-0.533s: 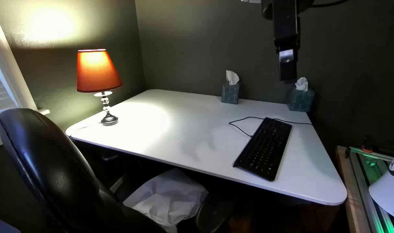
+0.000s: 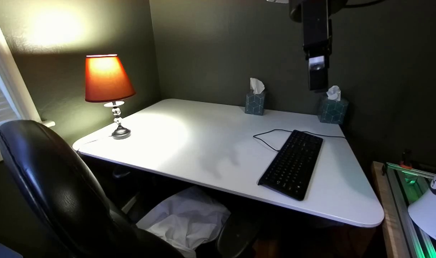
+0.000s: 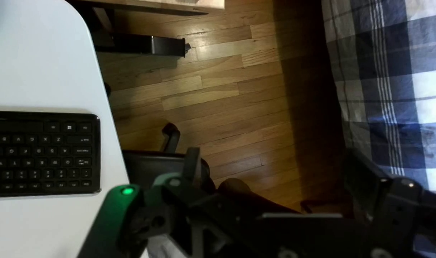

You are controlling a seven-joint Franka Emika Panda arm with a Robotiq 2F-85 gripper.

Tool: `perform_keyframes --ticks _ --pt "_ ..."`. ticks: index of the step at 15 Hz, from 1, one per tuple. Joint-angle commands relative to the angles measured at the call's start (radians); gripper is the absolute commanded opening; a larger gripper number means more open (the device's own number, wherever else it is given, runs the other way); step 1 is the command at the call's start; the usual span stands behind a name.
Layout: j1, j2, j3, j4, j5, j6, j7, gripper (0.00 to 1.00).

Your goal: Press a key on the keyboard.

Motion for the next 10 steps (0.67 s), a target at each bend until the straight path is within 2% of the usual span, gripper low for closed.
perform_keyframes --ticks 1,10 --pt "-0.045 0.004 0.007 -0.003 -0.024 0.000 0.036 1.00" --pt "-0.218 0.039 -0.094 -0.031 -0.092 0.051 0.068 1.00"
